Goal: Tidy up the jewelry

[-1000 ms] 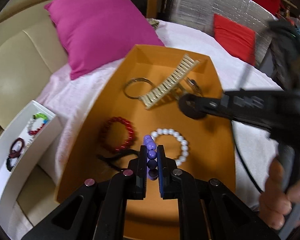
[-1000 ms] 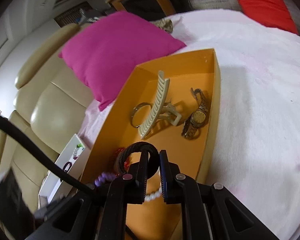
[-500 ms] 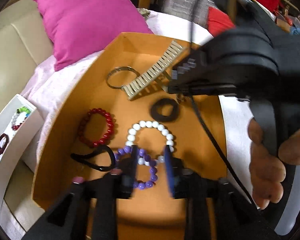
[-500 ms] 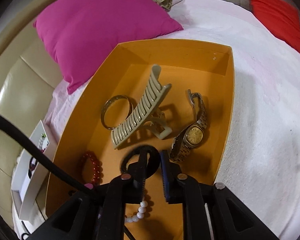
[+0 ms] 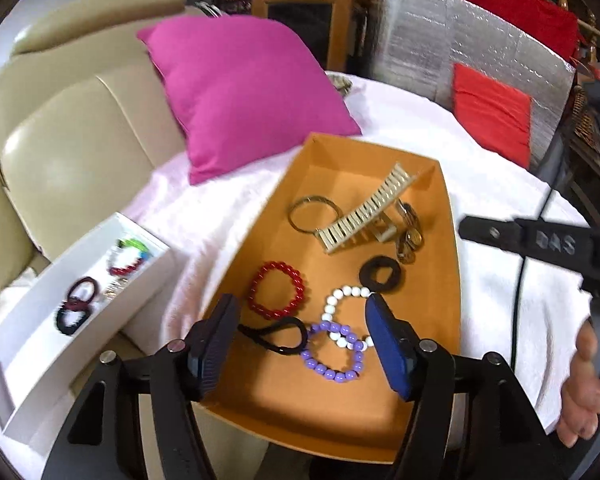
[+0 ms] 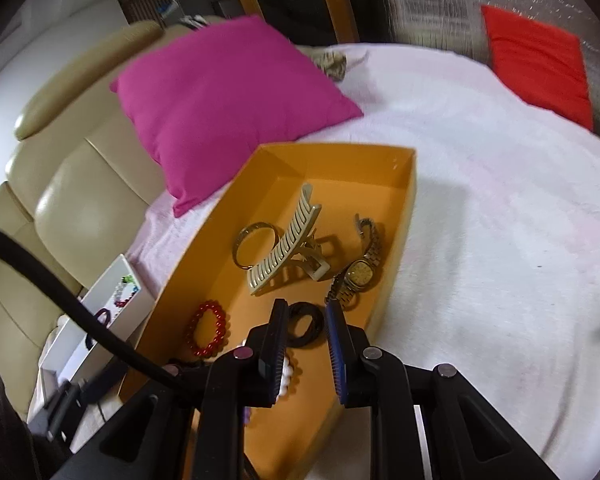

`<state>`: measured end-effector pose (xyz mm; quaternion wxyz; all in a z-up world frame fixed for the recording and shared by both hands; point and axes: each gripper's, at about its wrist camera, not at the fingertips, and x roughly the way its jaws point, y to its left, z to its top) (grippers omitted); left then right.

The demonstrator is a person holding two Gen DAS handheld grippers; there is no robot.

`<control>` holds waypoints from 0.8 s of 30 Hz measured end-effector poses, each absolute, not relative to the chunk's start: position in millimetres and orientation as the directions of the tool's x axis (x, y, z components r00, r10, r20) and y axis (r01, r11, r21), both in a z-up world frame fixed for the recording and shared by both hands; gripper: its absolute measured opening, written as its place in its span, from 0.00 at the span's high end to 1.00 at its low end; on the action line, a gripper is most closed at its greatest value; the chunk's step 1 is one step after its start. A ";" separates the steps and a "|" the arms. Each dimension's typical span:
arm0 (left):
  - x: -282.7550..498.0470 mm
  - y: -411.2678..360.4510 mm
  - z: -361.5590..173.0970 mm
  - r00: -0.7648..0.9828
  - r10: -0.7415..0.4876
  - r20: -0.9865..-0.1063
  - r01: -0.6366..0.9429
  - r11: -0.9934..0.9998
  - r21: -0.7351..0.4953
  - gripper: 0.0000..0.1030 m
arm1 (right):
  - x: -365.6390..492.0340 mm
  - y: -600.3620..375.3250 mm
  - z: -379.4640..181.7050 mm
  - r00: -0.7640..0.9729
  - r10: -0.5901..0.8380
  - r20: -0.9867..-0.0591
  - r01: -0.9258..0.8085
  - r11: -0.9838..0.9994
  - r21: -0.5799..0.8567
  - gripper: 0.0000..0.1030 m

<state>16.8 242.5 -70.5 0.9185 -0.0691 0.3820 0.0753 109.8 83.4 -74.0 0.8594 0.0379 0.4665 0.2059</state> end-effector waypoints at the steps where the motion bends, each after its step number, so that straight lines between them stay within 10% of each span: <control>1: 12.9 241.2 -64.4 0.704 0.098 -0.703 -0.198 0.978 -0.061 0.31 | 104.1 79.4 -69.4 0.485 0.396 -0.780 -0.321 0.910 0.263 0.78; 24: -37.0 213.4 33.0 0.754 0.327 -0.570 -0.319 0.940 0.118 0.12 | -18.5 15.9 6.7 0.579 0.477 -0.662 -0.469 0.858 0.208 0.54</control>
